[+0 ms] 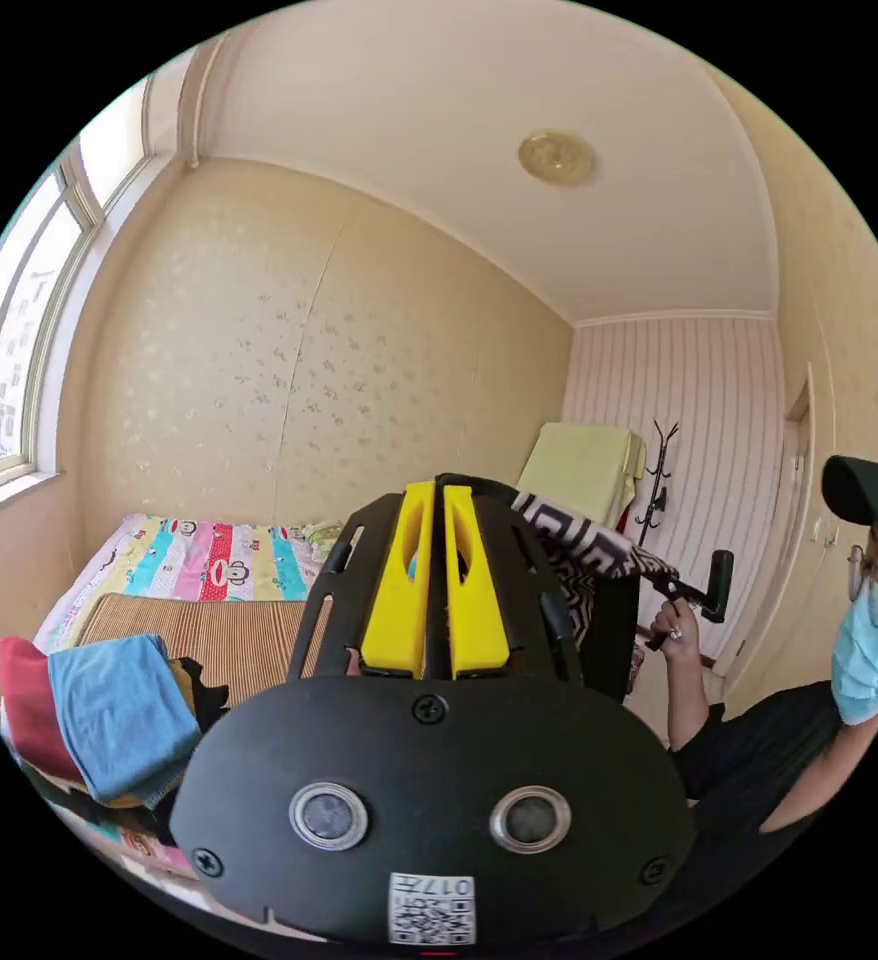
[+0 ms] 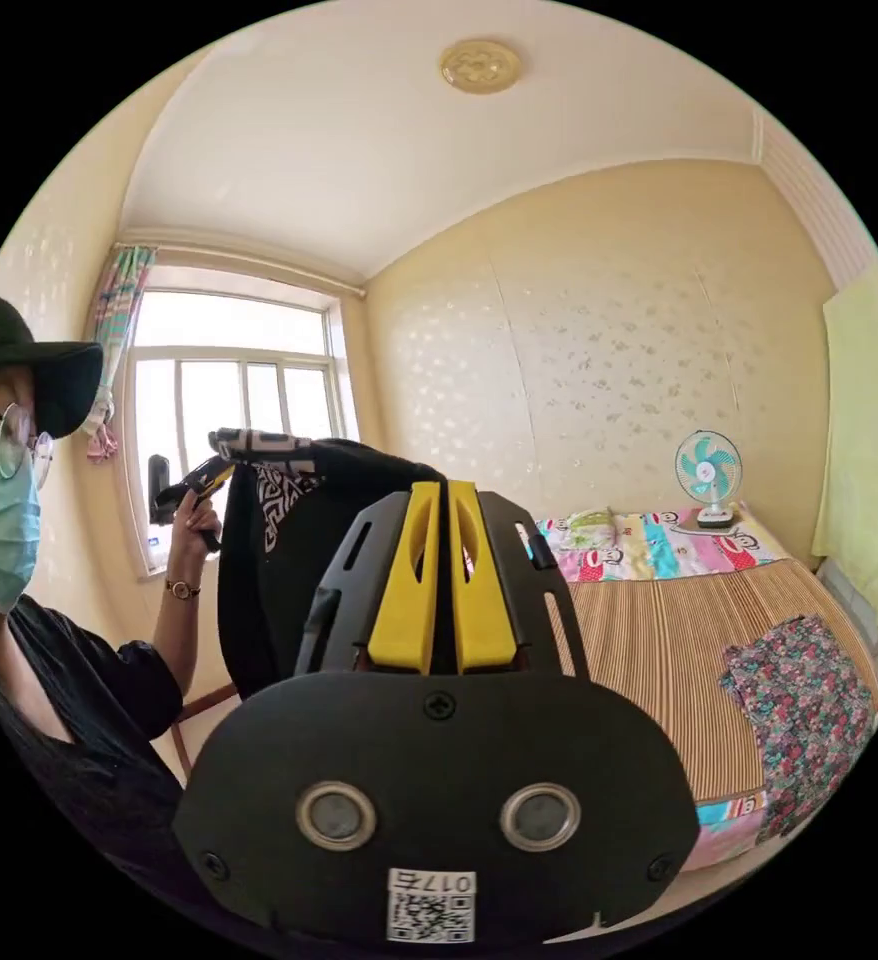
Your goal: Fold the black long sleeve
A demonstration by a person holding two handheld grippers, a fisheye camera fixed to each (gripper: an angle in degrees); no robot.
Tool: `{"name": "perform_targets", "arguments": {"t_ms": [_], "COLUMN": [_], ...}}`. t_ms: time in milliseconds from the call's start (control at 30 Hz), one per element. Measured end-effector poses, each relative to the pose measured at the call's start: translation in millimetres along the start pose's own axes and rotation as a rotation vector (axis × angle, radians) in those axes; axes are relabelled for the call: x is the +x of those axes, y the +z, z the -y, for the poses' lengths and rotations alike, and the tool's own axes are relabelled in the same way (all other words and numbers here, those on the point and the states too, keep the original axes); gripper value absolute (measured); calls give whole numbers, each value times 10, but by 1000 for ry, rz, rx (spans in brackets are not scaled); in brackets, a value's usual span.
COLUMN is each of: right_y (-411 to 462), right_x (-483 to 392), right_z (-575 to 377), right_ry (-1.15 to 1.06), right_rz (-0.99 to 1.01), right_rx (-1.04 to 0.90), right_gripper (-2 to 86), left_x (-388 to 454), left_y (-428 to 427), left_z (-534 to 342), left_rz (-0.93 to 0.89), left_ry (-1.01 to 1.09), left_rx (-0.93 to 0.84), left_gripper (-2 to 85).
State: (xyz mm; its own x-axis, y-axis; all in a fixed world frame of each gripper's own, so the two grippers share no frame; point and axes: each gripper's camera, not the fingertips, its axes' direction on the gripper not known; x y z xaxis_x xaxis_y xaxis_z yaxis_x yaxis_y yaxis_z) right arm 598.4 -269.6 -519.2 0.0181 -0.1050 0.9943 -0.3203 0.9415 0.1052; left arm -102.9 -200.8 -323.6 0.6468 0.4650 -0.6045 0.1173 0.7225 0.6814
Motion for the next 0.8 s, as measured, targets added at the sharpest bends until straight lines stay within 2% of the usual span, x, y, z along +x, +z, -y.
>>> {"name": "perform_targets", "arguments": {"t_ms": [33,100,167,233,267,333,400,500,567,700,733,800], "right_y": [203,1211,2144,2990,3347,3488,3443,3497,3454,3191,3149,2832], "right_x": [70,498,909,1415,1692,1761,1639,1629,1671,1693,1688,1576], "right_z": [115,511,636,471,252,-152,-850,-1898,-2487,-3462,-3566,-3747], "right_ry": [-10,-19,-64,-6,107,144,92,68,99,197,212,202], "right_rz": [-43,-271,-408,-449,-457,-397,-335,-368,-407,-440,-435,-418], "right_rx": [-30,-155,-263,-463,-604,-633,-614,-767,-832,-923,-939,-884], "right_gripper": [26,35,48,66,76,81,74,76,76,77,76,70], "left_x": [-277,-762,-1486,-2019,-2222,-2328,-2394,-2469,-2376,-2113,-2027,-1958], "left_y": [520,1462,2671,3310,3508,3613,3689,3736,3693,3498,3432,3170], "left_z": [123,275,192,-174,-482,-953,-1533,-2609,-3330,-4039,-4209,-4255], "left_rz": [16,54,134,212,234,195,170,76,-56,-92,-89,-29], "left_ry": [-20,-36,-110,-259,-317,-300,-272,-312,-350,-313,-279,-207], "left_rx": [-75,-197,-379,-564,-619,-628,-698,-856,-945,-1030,-1071,-1036], "left_gripper": [7,22,61,82,87,91,94,100,102,97,87,28]}}
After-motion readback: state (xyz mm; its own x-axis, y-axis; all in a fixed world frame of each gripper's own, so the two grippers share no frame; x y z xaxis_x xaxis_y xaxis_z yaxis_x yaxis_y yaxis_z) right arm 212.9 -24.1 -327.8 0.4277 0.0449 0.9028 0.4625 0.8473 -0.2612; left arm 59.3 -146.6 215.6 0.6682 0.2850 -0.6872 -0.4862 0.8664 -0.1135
